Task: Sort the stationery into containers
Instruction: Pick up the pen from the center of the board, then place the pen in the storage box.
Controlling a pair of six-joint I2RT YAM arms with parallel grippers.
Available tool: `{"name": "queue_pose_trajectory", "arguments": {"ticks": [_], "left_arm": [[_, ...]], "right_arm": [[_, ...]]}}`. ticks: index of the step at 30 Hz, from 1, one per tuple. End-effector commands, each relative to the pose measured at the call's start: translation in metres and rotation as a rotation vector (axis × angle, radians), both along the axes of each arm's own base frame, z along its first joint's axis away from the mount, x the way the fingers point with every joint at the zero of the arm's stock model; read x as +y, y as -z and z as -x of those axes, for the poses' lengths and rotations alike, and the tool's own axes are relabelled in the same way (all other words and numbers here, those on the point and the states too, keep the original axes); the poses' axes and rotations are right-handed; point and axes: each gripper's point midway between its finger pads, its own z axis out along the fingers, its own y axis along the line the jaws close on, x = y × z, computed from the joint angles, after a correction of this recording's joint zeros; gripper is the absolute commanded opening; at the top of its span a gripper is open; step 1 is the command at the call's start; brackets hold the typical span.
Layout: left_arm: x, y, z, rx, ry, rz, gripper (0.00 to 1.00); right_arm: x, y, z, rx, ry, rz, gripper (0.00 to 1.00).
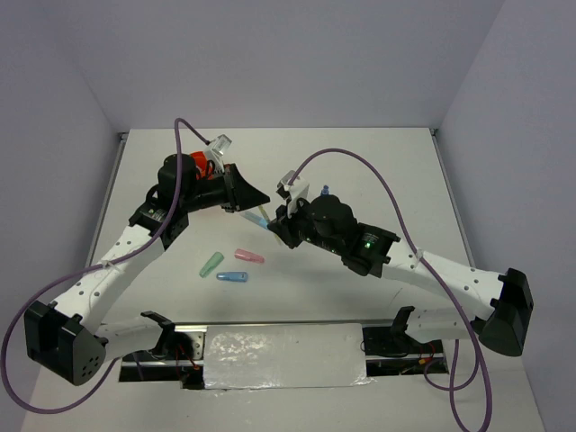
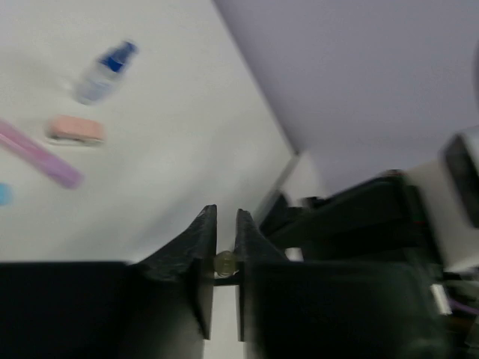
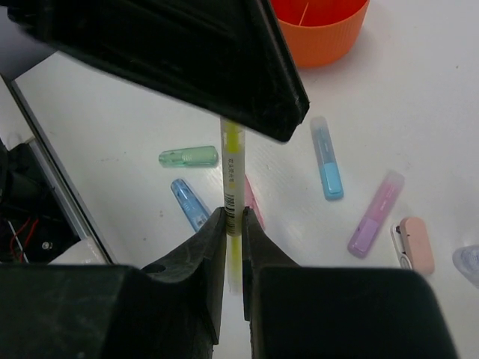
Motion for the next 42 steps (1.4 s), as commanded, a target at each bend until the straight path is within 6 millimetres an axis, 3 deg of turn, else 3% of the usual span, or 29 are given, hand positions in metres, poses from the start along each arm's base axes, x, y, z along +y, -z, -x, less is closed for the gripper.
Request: {"name": "queue_pose_trajectory", "arguments": {"ticks": [1, 2, 4, 5, 7, 8, 11, 12, 13, 15, 16, 18, 19, 20, 22, 28, 33, 38, 41, 42], "left_arm": [[-0.006, -0.015, 0.004, -0.056, 0.046, -0.004, 0.14], [-0.006, -0.017, 0.002, -0.063, 0.043, -0.010, 0.05], [0.000, -0.014, -0.006, -0.077, -0.004, -0.063, 0.00], [0.006, -0.021, -0.018, -0.109, -0.069, -0.087, 0.00], [0.022, -0.023, -0.035, -0.140, -0.168, -0.195, 0.00], [0.043, -0.021, -0.057, -0.159, -0.320, -0.273, 0.00], [0.091, -0.023, -0.094, -0.178, -0.585, -0.432, 0.00], [0.118, -0.024, -0.109, -0.177, -0.743, -0.490, 0.00], [0.129, -0.035, -0.120, -0.218, -0.813, -0.497, 0.00], [0.159, -0.037, -0.142, -0.272, -0.972, -0.595, 0.00], [0.164, -0.032, -0.155, -0.289, -0.999, -0.628, 0.00], [0.182, -0.041, -0.179, -0.330, -1.075, -0.616, 0.00], [0.180, -0.036, -0.196, -0.326, -1.048, -0.608, 0.00], [0.194, -0.036, -0.205, -0.313, -1.083, -0.611, 0.00], [0.200, -0.031, -0.222, -0.301, -1.094, -0.614, 0.00], [0.215, -0.010, -0.241, -0.284, -1.147, -0.684, 0.00], [0.223, 0.011, -0.242, -0.259, -1.156, -0.724, 0.00], [0.227, 0.019, -0.244, -0.259, -1.173, -0.716, 0.03], [0.228, 0.029, -0.246, -0.239, -1.170, -0.729, 0.14], [0.229, 0.034, -0.245, -0.230, -1.171, -0.738, 0.22]], "right_arm": [[0.002, -0.036, -0.004, -0.073, 0.011, -0.054, 0.01], [0.001, -0.035, -0.005, -0.075, 0.013, -0.051, 0.03], [-0.002, -0.033, -0.005, -0.079, 0.017, -0.041, 0.22], [-0.004, -0.028, -0.006, -0.077, 0.032, -0.032, 0.53], [-0.014, -0.030, -0.008, -0.081, 0.074, -0.041, 0.85], [-0.025, -0.028, -0.011, -0.090, 0.120, -0.038, 0.99], [-0.046, -0.031, -0.013, -0.108, 0.195, -0.047, 1.00], [-0.049, -0.031, -0.012, -0.109, 0.198, -0.050, 1.00], [-0.051, -0.031, -0.011, -0.110, 0.200, -0.057, 1.00], [-0.054, -0.029, -0.007, -0.105, 0.194, -0.062, 1.00], [-0.055, -0.027, -0.006, -0.101, 0.192, -0.058, 1.00], [-0.059, -0.020, -0.004, -0.087, 0.201, -0.042, 1.00], [-0.061, -0.017, -0.003, -0.084, 0.201, -0.037, 1.00], [-0.063, -0.013, -0.001, -0.082, 0.198, -0.032, 1.00], [-0.066, -0.007, 0.000, -0.080, 0.200, -0.026, 1.00], [-0.069, -0.001, -0.001, -0.085, 0.208, 0.000, 1.00], [-0.067, 0.000, -0.002, -0.087, 0.195, 0.005, 1.00], [-0.064, 0.001, -0.002, -0.082, 0.189, 0.002, 1.00], [-0.063, 0.000, -0.002, -0.079, 0.190, 0.001, 1.00], [-0.063, -0.002, -0.002, -0.081, 0.189, -0.003, 1.00]]}}
